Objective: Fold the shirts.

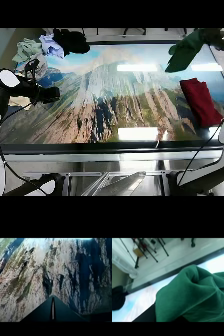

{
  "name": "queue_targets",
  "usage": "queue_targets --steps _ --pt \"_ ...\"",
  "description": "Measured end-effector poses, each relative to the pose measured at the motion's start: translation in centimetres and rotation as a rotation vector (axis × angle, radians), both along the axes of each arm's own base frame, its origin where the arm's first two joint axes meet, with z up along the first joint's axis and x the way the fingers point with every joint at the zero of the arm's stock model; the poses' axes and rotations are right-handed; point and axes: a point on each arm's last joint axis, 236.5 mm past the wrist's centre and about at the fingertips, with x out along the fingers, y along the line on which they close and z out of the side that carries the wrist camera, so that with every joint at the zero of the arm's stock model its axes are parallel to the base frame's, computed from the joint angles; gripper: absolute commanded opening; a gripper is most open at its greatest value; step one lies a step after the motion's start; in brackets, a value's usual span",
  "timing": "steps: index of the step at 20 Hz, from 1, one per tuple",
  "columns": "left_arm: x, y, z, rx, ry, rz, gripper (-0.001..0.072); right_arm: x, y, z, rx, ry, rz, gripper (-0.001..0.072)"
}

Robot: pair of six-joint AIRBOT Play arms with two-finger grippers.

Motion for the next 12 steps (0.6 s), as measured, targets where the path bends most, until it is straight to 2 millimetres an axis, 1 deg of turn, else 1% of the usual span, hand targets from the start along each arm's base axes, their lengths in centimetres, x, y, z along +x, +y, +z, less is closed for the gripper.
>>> queue_targets --steps 3,6,9,12 --pt "-0.4 0.0 -0.1 -0.004 0.018 0.008 0.0013 0.4 -3.9 0.1 -0.009 -0.026 -0.068 0.0026" --pt "-0.6 0.0 -0.2 -0.007 0.034 0.016 0.0013 -0.2 -7.9 -0.3 -0.018 -0.028 -0.129 0.0026" --pt "-0.8 0.0 -0.2 -0.010 0.042 0.025 0.0013 -1.3 -10.3 -1.1 -0.031 0.000 -0.142 0.0026" --pt "-0.6 0.0 -0.2 -0.012 0.038 0.033 0.0013 -2.4 -11.6 -3.1 -0.027 0.058 -0.127 0.0026"
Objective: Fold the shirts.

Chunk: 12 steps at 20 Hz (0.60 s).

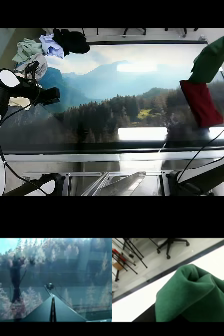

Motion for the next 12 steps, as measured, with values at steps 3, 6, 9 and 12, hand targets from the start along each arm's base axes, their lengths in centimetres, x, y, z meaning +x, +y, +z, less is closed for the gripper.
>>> queue_targets --steps 3,6,9,12 --pt "0.2 0.0 0.1 0.000 -0.009 0.003 0.0013 -1.4 -0.8 -2.0 0.019 0.067 0.028 0.0026" --pt "0.5 0.0 0.2 0.000 -0.023 0.007 0.0013 -3.7 -1.7 -4.4 0.061 0.179 0.045 0.0026" --pt "1.5 0.1 0.5 -0.001 -0.063 0.017 0.0013 -7.3 -2.7 -7.6 0.121 0.365 0.027 0.0026" --pt "2.5 0.2 0.9 0.002 -0.110 0.019 0.0013 -11.9 -3.2 -11.6 0.181 0.621 -0.018 0.0026"
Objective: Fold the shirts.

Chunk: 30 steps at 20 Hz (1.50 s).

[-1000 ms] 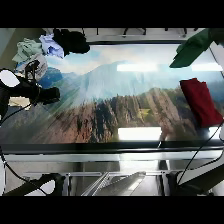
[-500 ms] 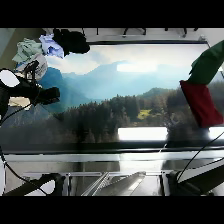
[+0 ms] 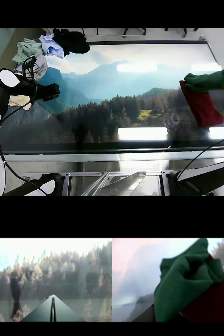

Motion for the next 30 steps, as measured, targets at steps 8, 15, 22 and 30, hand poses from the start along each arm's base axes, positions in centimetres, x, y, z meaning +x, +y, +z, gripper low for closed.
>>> queue_targets --steps 8,15,22,30 --pt "0.8 0.1 0.3 0.016 -0.045 -0.025 0.0013 -10.3 0.1 -6.3 0.085 0.529 -0.135 0.0027" --pt "0.1 0.0 0.0 0.020 -0.018 -0.043 0.0013 -12.8 -1.3 -7.3 0.041 0.637 -0.203 0.0700" --pt "-0.2 0.0 -0.1 0.024 -0.008 -0.057 0.0013 -15.3 -1.6 -2.5 -0.047 0.611 -0.227 0.0698" --pt "0.5 0.1 0.2 0.030 -0.042 -0.061 0.0013 -10.3 13.7 6.4 -0.191 0.378 0.105 0.0697"
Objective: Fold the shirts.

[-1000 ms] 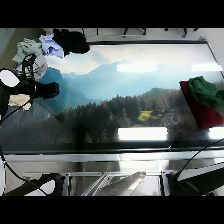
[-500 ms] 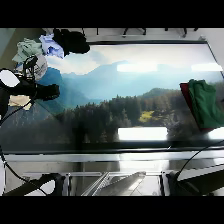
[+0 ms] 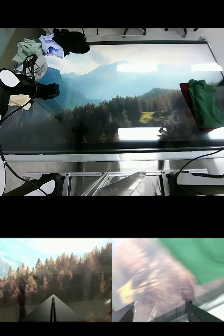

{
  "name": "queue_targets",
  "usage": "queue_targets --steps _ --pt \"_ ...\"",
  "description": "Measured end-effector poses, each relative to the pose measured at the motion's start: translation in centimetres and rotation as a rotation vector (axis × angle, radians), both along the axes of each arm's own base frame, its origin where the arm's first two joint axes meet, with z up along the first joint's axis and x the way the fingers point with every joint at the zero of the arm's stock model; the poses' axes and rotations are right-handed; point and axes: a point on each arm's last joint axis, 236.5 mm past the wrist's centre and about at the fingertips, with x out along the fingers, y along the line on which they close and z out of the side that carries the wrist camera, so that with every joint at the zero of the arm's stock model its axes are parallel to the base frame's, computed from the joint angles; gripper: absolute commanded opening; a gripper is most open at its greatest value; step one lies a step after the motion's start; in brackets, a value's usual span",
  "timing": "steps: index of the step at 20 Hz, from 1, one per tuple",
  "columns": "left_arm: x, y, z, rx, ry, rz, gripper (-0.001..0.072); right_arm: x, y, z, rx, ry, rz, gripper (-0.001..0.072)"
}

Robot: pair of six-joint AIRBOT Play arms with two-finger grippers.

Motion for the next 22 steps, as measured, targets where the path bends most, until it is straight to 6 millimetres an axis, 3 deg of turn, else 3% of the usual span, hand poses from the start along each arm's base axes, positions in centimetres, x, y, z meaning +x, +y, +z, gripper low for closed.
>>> queue_targets --steps 2,4,5,6,9,14,22 --pt "0.0 0.0 0.0 0.000 0.000 0.000 0.0013 1.8 7.2 0.5 -0.014 -0.041 0.171 0.0692" --pt "-0.1 0.0 -0.1 0.000 0.006 -0.002 0.0013 2.7 14.2 -0.2 -0.014 -0.063 0.334 0.0431" --pt "-0.2 0.0 -0.1 0.000 0.007 -0.002 0.0013 2.8 17.2 -0.8 -0.012 -0.068 0.402 0.0271" --pt "-0.3 0.0 -0.1 0.000 0.011 -0.003 0.0013 2.6 20.0 -1.8 -0.014 -0.070 0.470 0.0053" --pt "-0.3 0.0 -0.1 0.001 0.013 -0.005 0.0013 2.2 26.1 -4.7 -0.014 -0.087 0.622 0.0028" --pt "-0.4 0.0 -0.2 0.001 0.016 -0.007 0.0013 1.6 31.2 -7.9 0.051 -0.104 0.708 0.0028" --pt "-0.4 0.0 -0.2 0.001 0.015 -0.006 0.0013 0.8 32.5 -9.8 0.083 -0.059 0.732 0.0028"
